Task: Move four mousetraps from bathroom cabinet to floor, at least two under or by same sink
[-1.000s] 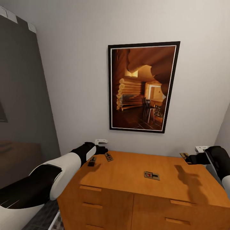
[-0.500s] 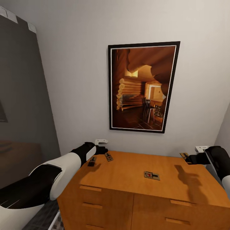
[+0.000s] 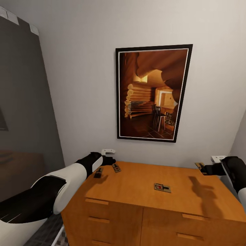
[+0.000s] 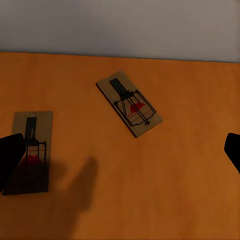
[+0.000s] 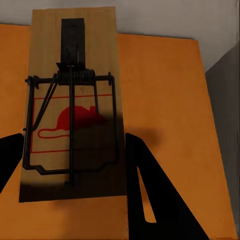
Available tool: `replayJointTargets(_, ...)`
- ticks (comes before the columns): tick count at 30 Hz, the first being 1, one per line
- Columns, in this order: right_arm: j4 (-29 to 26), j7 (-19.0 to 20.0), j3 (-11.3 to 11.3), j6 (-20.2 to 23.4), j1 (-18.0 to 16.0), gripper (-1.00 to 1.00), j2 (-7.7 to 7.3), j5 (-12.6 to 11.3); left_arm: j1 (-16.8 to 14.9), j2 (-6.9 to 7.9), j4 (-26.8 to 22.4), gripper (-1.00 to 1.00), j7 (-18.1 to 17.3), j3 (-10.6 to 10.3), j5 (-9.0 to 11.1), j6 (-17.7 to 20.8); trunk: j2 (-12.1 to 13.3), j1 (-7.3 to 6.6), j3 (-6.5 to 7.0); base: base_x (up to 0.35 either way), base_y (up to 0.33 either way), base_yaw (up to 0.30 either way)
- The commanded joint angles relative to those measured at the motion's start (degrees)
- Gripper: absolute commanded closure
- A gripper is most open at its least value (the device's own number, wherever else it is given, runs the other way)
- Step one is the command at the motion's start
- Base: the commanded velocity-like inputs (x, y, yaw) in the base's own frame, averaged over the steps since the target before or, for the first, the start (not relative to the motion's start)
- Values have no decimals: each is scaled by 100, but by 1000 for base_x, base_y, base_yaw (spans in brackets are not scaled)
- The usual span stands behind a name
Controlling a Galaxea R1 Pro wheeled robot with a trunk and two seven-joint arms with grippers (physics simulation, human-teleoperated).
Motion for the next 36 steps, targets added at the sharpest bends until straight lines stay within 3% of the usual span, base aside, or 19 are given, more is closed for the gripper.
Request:
replayJointTargets(1, -8, -18, -49, 14, -4, 100, 3, 44, -5, 0, -5, -100, -7, -49, 50, 31, -9, 2, -11, 0, 0, 0)
replayJointTargets(7, -8, -329, -197, -131, -5, 100, 6, 41, -6, 0, -5, -100, -11, -49, 49, 52, -9, 2, -11, 0, 0, 0)
replayJointTargets(27, 0, -388, -229, -263, -4, 100, 17, 27, 0, 0, 14, -100, 10, -74, 29, 66, -9, 2, -11, 0, 0, 0)
replayJointTargets(36, 0, -407, -229, -264, -5, 100, 31, 27, 0, 109, -11, -100, 4, -78, 31, 83, -9, 2, -11, 0, 0, 0)
